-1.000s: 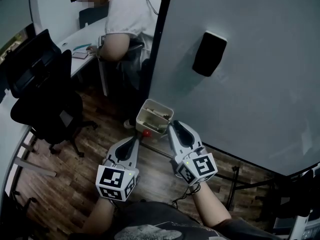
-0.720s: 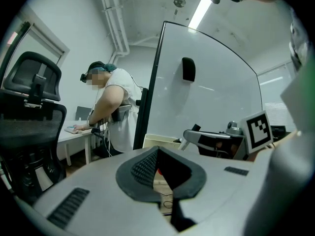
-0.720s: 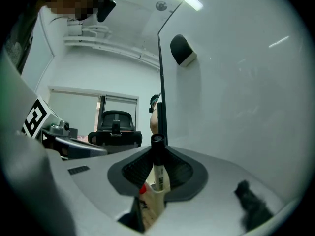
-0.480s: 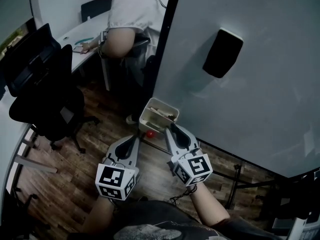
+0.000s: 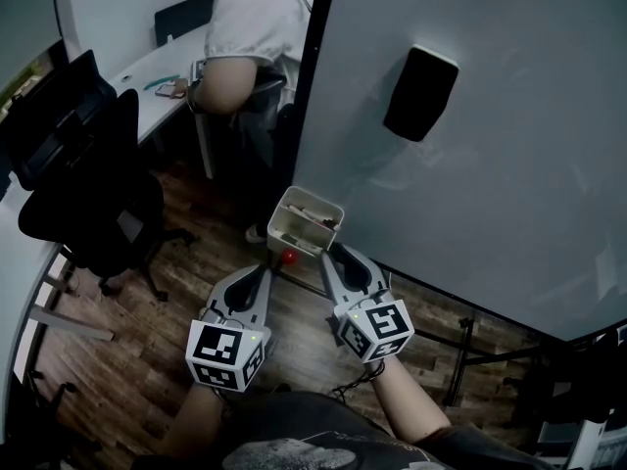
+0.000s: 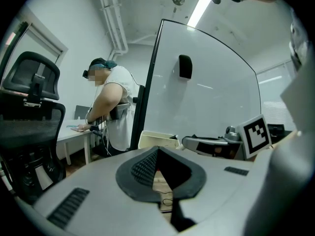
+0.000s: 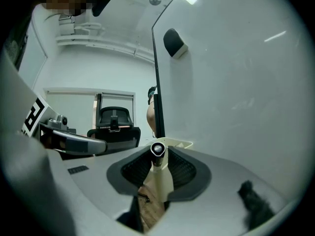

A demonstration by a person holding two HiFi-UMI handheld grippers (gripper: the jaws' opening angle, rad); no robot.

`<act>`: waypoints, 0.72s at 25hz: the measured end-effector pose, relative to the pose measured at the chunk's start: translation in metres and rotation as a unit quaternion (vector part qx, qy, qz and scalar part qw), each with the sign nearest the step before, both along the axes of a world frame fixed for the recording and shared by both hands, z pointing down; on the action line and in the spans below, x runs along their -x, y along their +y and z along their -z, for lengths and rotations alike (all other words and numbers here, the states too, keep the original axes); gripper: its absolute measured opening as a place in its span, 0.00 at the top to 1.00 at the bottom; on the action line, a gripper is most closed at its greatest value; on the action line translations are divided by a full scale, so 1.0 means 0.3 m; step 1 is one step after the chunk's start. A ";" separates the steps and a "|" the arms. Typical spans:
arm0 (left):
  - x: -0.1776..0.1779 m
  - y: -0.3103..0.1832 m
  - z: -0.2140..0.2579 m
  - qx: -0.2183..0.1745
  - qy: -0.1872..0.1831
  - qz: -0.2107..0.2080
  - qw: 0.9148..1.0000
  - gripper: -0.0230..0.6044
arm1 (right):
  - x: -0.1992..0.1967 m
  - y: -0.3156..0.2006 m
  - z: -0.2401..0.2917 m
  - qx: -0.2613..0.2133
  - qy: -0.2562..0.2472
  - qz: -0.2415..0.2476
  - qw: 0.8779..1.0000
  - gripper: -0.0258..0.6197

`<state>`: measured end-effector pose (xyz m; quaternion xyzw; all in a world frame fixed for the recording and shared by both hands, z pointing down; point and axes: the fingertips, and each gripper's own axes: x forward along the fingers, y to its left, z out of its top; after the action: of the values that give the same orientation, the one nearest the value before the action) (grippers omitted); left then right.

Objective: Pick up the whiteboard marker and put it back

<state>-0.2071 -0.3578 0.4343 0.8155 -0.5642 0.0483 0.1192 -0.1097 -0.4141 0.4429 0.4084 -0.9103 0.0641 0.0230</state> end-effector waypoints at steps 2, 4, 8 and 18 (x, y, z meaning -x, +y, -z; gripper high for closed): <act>-0.006 0.015 0.002 0.001 -0.002 0.000 1.000 0.94 | -0.014 0.011 0.001 0.001 -0.001 -0.005 1.000 0.78; -0.014 0.032 0.007 0.000 -0.004 0.000 1.000 0.94 | -0.030 0.024 0.002 0.003 -0.003 -0.009 1.000 0.75; -0.036 0.064 0.023 -0.005 -0.006 0.001 1.000 0.94 | -0.063 0.062 0.015 0.001 -0.008 -0.011 1.000 0.74; -0.156 0.200 0.101 -0.023 -0.009 0.000 1.000 0.94 | -0.190 0.220 0.099 -0.014 -0.027 -0.011 0.999 0.80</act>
<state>-0.1603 -0.2977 0.4039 0.8177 -0.5661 0.0427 0.0952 -0.0527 -0.3482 0.4131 0.4172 -0.9066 0.0623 -0.0079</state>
